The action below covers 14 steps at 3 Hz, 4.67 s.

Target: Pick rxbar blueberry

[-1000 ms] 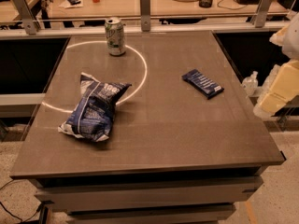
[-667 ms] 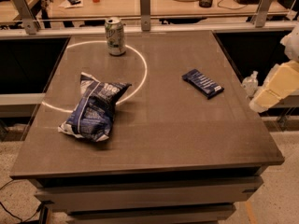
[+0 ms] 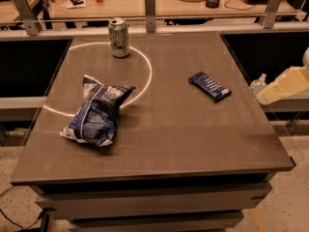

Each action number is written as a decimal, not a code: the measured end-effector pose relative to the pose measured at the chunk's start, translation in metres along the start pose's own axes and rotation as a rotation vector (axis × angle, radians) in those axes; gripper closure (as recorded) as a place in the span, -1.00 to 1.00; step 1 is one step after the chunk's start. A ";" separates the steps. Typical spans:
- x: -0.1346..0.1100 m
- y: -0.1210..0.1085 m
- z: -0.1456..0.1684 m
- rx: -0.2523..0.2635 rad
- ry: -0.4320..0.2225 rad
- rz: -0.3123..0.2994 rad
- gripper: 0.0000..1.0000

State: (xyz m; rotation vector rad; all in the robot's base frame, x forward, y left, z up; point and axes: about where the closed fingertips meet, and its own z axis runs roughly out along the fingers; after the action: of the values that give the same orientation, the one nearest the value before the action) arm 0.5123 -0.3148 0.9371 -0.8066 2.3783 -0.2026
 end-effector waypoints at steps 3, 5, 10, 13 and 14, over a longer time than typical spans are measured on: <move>-0.023 -0.021 0.068 -0.099 -0.163 0.067 -1.00; -0.044 -0.014 0.082 -0.107 -0.180 0.038 -1.00; -0.084 0.047 0.129 -0.154 -0.148 0.080 -1.00; -0.078 0.079 0.150 -0.191 -0.100 0.089 -1.00; -0.074 0.084 0.156 -0.203 -0.091 0.093 -0.65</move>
Offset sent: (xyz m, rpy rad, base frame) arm 0.0713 -0.0080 -0.0402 0.2133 -0.0804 0.0484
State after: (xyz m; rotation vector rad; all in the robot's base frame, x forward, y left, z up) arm 0.6096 -0.1955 0.8226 -0.7776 2.3689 0.1138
